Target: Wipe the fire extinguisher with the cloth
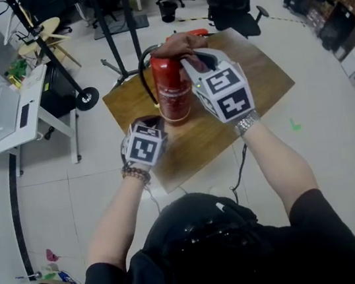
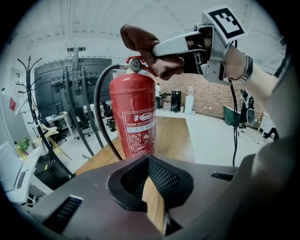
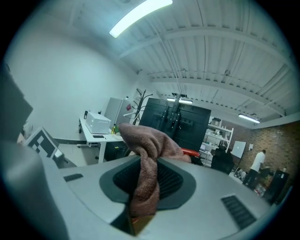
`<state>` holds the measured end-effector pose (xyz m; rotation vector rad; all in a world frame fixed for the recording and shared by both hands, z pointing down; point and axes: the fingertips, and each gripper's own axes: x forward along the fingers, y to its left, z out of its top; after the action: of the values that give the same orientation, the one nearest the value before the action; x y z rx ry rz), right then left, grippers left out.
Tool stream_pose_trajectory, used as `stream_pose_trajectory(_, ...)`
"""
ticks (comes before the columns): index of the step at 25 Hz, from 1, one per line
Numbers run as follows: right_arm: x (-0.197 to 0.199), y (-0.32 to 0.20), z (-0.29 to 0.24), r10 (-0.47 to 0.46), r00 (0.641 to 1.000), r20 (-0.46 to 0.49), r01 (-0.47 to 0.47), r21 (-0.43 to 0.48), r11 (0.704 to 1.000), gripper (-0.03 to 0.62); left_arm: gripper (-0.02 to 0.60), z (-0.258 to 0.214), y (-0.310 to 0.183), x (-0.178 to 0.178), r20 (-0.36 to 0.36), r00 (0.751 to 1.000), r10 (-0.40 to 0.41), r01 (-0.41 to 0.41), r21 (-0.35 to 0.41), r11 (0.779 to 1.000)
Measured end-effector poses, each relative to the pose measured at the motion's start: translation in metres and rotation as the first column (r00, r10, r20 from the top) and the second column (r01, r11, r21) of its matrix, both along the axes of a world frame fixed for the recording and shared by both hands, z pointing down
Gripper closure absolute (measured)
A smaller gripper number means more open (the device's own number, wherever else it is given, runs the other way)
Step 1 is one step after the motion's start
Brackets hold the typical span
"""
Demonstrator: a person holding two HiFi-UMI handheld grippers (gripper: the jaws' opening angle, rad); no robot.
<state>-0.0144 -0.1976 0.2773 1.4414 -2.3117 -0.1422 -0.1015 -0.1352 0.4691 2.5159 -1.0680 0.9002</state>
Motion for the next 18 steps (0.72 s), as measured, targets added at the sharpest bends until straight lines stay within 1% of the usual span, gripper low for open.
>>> stream_pose_trajectory(6, 0.000, -0.013, 0.033, 0.030, 1.000, -0.001, -0.030, -0.077, 0.997, 0.499, 0.581, -0.006, -0.003, -0.006, -0.011, 1.000, -0.005, 0.005, 0.004, 1.000)
stream_pose_trajectory(11, 0.001, -0.014, 0.042, 0.050, 0.998, 0.031, -0.047, -0.085, 0.995, 0.500, 0.581, -0.016, -0.006, -0.012, -0.029, 1.000, 0.006, -0.006, 0.000, 1.000)
stream_pose_trajectory(16, 0.003, -0.011, 0.043, 0.071, 0.997, 0.043, -0.067, -0.083, 0.994, 0.500, 0.581, -0.058, -0.023, -0.019, -0.061, 0.998, 0.029, -0.027, 0.040, 0.999)
stream_pose_trajectory(18, 0.004, -0.010, 0.045, 0.081, 0.996, 0.047, -0.076, -0.090, 0.993, 0.500, 0.581, -0.081, -0.034, -0.021, -0.062, 0.997, 0.043, -0.039, 0.071, 0.997)
